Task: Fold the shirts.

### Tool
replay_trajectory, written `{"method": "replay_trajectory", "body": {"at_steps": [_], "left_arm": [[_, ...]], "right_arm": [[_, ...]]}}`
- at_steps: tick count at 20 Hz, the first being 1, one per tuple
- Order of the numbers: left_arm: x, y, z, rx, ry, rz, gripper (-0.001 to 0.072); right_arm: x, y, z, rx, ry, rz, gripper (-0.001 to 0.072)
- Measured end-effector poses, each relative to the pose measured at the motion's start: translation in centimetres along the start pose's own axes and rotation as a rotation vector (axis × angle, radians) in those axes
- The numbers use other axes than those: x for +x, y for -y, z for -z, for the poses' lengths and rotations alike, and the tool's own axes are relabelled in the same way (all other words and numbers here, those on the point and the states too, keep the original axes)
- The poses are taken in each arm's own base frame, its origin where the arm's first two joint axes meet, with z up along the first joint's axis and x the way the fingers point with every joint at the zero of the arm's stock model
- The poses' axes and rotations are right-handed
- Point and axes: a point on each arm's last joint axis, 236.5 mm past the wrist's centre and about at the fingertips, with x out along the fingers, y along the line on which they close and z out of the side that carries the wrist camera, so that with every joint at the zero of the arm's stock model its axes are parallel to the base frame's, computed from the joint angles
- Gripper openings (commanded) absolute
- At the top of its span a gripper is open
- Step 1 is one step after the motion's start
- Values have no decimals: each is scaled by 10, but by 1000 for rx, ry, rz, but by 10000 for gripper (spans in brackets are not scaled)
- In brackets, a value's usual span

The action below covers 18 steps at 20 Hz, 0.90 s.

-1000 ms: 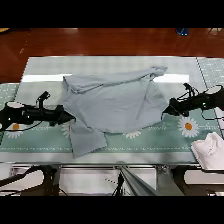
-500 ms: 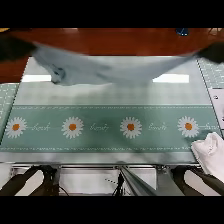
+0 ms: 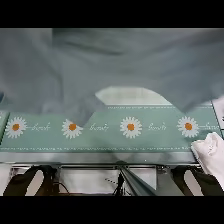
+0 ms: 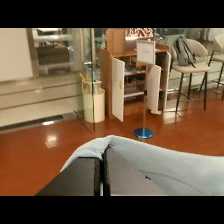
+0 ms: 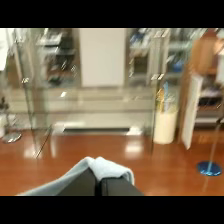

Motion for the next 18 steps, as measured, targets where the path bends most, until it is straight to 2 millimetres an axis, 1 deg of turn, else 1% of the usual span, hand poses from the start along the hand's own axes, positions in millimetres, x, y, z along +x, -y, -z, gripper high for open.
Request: {"method": "replay_trajectory", "body": {"at_steps": [1, 2, 3, 4, 5, 7, 9, 11, 13, 14, 16, 18], "left_arm": [[-10, 5, 3, -2, -15, -14, 18], [-19, 7, 11, -10, -51, -33, 18], [-26, 8, 18, -21, -79, -49, 18], [-32, 10, 28, -35, -121, -61, 18], [-37, 9, 41, -51, -172, -77, 18], [-44, -2, 68, -88, -283, -131, 19], [-45, -18, 106, -144, -433, -179, 19], [-38, -35, 146, -213, -570, -202, 19], [-23, -53, 191, -289, -711, -201, 19], [-14, -61, 214, -324, -772, -195, 19], [10, -79, 263, -403, -873, -168, 19], [39, -97, 310, -477, -940, -139, 19]], "right_arm": [[-13, -1, -1, -9, -5, 16, 20], [-22, -1, 0, -16, -19, 32, 20], [-29, 1, 5, -23, -44, 51, 20], [-34, 6, 15, -34, -91, 76, 20], [-37, 12, 29, -42, -151, 100, 19], [-39, 24, 66, -63, -318, 133, 19], [-34, 29, 103, -65, -493, 114, 19], [-17, 31, 137, -60, -646, 79, 19], [8, 35, 178, -50, -810, 46, 19], [23, 37, 203, -44, -902, 27, 19], [51, 39, 254, -38, -1078, -2, 20], [79, 42, 308, -36, -1241, -28, 20]]}}
